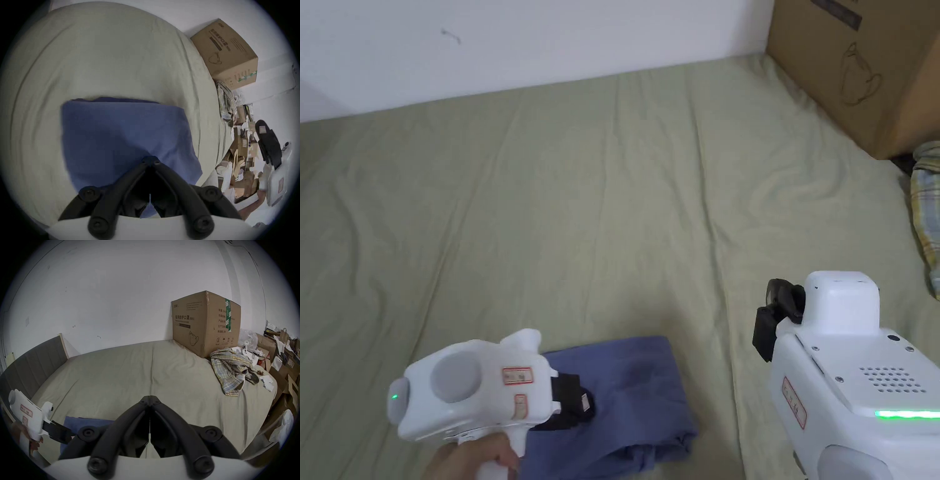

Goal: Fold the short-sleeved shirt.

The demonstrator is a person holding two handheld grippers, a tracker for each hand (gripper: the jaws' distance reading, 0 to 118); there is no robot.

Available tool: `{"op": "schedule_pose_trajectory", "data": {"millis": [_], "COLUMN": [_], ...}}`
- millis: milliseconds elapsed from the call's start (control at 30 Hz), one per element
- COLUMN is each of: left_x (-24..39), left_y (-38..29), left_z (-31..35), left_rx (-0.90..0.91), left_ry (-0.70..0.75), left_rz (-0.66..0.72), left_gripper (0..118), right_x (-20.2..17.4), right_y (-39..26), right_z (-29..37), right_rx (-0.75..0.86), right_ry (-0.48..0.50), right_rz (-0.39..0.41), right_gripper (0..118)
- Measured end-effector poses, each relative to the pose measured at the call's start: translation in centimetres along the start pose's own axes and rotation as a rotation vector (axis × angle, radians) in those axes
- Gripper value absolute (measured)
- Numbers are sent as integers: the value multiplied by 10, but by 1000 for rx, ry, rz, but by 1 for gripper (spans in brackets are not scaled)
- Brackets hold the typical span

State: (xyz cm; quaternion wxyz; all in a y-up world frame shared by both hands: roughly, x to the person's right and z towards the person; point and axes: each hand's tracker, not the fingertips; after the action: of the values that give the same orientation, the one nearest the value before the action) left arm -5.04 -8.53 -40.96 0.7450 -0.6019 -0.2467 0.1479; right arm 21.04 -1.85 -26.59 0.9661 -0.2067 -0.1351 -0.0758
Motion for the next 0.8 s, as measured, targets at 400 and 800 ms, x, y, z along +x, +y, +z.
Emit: {"op": "schedule_pose_trajectory", "data": {"millis": [400,800], "left_x": [70,74], "left_y": [4,-13], "left_z": [-51,-11], "left_rx": [-81,-36], "left_ry": [-50,-180], "left_rz": [-120,-213], "left_gripper": [0,0], "right_x": [19,16], "right_y": [-8,1], "right_z": [-4,4], "right_rx": [-29,-21], "right_ry": [-39,-32], "right_rz": [-38,-22], "right_gripper": [1,1]}}
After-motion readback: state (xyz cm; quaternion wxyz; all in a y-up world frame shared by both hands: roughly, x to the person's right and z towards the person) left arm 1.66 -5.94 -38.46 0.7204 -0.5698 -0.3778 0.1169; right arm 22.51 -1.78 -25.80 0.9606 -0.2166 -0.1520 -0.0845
